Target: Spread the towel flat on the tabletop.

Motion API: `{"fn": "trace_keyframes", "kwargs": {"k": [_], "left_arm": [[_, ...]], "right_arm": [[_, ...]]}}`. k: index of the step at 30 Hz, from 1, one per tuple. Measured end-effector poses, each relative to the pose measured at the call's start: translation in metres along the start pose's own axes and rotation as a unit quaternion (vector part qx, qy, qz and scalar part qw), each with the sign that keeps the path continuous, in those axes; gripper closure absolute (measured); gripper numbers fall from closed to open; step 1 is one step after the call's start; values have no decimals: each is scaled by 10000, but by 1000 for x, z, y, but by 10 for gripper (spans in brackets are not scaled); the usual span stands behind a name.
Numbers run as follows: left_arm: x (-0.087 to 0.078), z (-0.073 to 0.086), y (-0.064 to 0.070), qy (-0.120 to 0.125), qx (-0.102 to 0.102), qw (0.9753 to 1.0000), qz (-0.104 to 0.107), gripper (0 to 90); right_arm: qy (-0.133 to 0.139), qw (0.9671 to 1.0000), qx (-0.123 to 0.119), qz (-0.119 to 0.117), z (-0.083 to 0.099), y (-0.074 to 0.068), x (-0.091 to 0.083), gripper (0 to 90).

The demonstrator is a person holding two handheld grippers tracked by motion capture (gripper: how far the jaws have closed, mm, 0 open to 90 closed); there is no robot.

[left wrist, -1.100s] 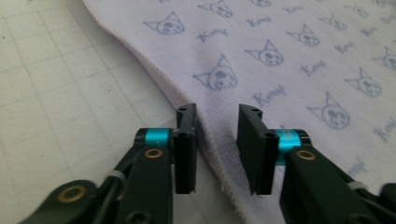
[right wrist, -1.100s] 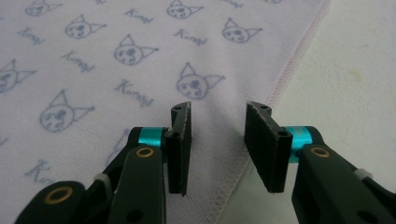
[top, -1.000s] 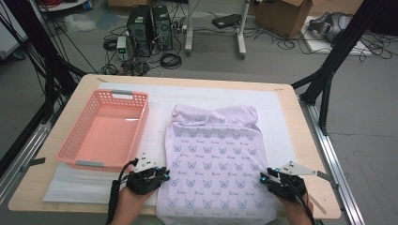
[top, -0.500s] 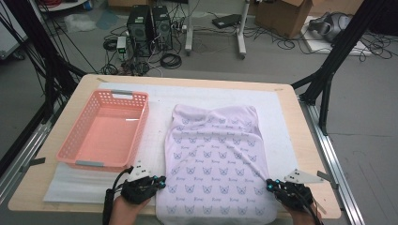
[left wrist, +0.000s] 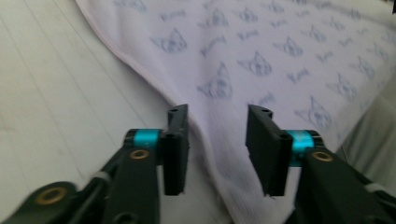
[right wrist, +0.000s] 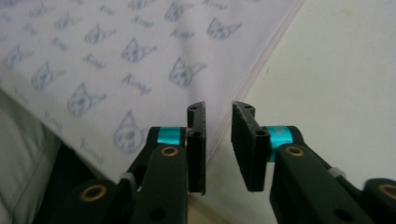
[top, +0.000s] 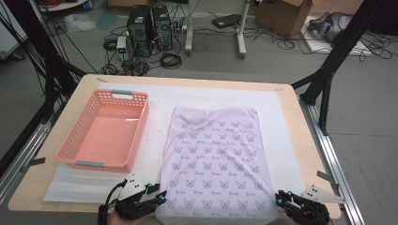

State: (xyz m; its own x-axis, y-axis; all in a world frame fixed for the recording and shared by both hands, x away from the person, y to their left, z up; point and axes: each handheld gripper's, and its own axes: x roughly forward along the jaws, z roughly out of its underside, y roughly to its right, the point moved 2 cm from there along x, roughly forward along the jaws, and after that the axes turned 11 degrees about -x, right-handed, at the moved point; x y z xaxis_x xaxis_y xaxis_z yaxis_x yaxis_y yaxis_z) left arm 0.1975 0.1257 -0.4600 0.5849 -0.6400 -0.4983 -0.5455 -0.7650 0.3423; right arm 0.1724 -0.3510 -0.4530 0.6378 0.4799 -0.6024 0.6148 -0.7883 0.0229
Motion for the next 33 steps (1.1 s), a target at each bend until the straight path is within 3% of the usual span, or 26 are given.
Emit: {"fn": "trace_keyframes", "kwargs": {"k": [3,6,8,9,10,16,18,19,20,22,24,26,28,31,33], "left_arm": [[6,-10,-6,145,-94,9998,-49,504],[11,-15,-11,194,-186,9996,-129,502],[13,-16,-12,170,-192,9996,-140,503],[14,-16,-12,167,-207,9996,-136,503],[15,-16,-12,155,-197,9996,-140,502],[16,-19,-15,159,-258,9995,-115,498],[21,-19,-16,38,-304,9994,-136,498],[24,-19,-16,-20,-326,9994,-145,497],[27,-19,-16,-71,-359,9992,-134,498],[33,-19,-14,-195,-302,9993,-79,514],[37,-19,-11,-274,-196,9992,-207,554],[36,-19,-10,-319,-55,9986,-407,709],[35,-19,-9,-394,21,9986,-354,872],[28,-16,-6,-417,91,9978,-516,883],[19,-12,-8,-445,98,9976,-513,884]], "right_arm": [[31,9999,26,97,-8,2,12,652],[-238,9994,-127,200,-14,-4,33,590],[-388,9965,-537,501,-17,-10,38,711],[-438,9955,-658,524,-18,-11,37,867],[-528,9937,-830,531,-18,-12,34,871],[-773,9937,-769,257,-4,-8,6,876],[-642,9956,-680,97,-2,-7,3,828],[-541,9965,-630,65,-2,-6,3,745],[-398,9978,-520,89,-4,-5,4,668],[-190,9991,-340,143,-7,-2,6,639],[-159,9992,-288,236,-9,0,9,630],[-170,9991,-291,247,-9,0,13,630],[-199,9991,-294,226,-9,0,16,629],[-190,9990,-292,270,-9,0,17,629],[-167,9989,-222,378,-9,4,16,632]]}}
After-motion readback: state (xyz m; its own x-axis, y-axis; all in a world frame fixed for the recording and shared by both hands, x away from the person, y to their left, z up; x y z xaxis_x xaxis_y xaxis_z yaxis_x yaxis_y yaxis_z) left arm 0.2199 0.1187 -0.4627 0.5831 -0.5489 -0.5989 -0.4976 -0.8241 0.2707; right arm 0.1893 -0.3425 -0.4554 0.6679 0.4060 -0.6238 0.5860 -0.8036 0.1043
